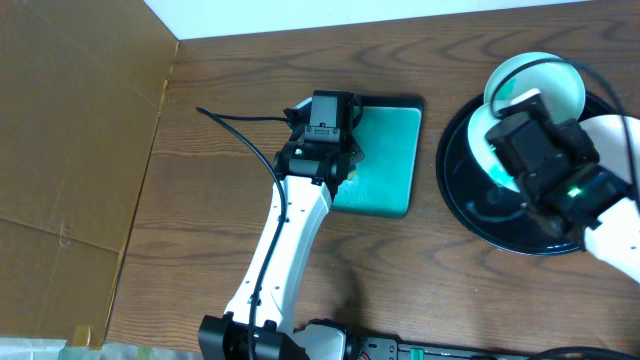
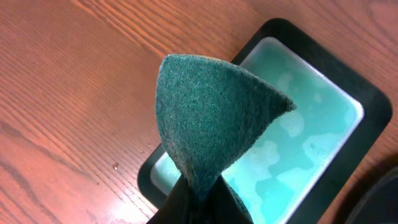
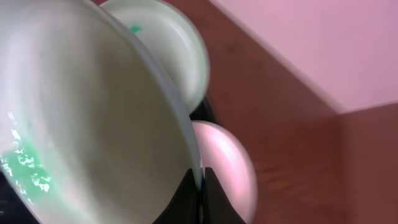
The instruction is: Clean dirty plates on tray and stack at the side
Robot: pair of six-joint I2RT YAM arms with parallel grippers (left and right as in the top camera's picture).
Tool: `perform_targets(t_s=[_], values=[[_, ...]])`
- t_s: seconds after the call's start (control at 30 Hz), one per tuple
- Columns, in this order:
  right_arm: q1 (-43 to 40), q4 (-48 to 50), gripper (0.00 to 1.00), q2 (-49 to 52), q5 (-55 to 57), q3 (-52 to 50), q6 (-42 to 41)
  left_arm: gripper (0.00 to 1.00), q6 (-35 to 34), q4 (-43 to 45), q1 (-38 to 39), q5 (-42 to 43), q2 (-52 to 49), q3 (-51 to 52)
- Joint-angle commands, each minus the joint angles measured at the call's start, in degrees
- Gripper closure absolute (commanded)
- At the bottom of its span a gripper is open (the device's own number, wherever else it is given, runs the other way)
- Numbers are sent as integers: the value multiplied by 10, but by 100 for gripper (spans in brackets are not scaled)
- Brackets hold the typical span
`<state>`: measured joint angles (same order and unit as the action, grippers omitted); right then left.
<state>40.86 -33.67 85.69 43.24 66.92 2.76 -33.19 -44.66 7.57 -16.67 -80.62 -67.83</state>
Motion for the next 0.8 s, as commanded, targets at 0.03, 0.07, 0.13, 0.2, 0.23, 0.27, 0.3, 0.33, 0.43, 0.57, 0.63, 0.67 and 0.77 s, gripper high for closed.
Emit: perform_targets(t_s=[0.03, 0.07, 0.13, 0.2, 0.23, 0.27, 0.3, 0.33, 0.43, 0.57, 0.63, 0.67, 0.77], values=[[45, 35, 99, -7, 130, 4, 152, 93, 1, -4, -3, -10, 0, 4], [53, 47, 99, -7, 145, 4, 165, 93, 1, -5, -3, -10, 0, 4], [69, 72, 99, -7, 175, 4, 193, 93, 1, -7, -3, -10, 0, 4], [81, 95, 99, -7, 206, 4, 231, 93, 1, -10, -3, -10, 0, 4], [86, 108, 99, -7, 222, 4, 252, 93, 1, -12, -3, -10, 0, 4], [88, 117, 99, -7, 233, 4, 266, 93, 1, -12, -3, -10, 0, 4], [90, 127, 99, -7, 245, 4, 282, 93, 1, -12, -3, -10, 0, 4], [92, 134, 99, -7, 251, 4, 294, 93, 1, -12, -3, -10, 0, 4], [95, 149, 99, -7, 257, 4, 334, 93, 1, -12, -3, -10, -1, 4], [95, 146, 99, -7, 250, 4, 296, 93, 1, -12, -3, -10, -9, 4], [89, 126, 99, -5, 209, 3, 234, 93, 1, -11, -3, -10, -11, 4], [80, 94, 99, -2, 141, 3, 208, 93, 1, -12, -3, -10, -13, 4], [47, 47, 99, 26, 28, 3, 190, 93, 2, -12, -3, -10, -14, 5]])
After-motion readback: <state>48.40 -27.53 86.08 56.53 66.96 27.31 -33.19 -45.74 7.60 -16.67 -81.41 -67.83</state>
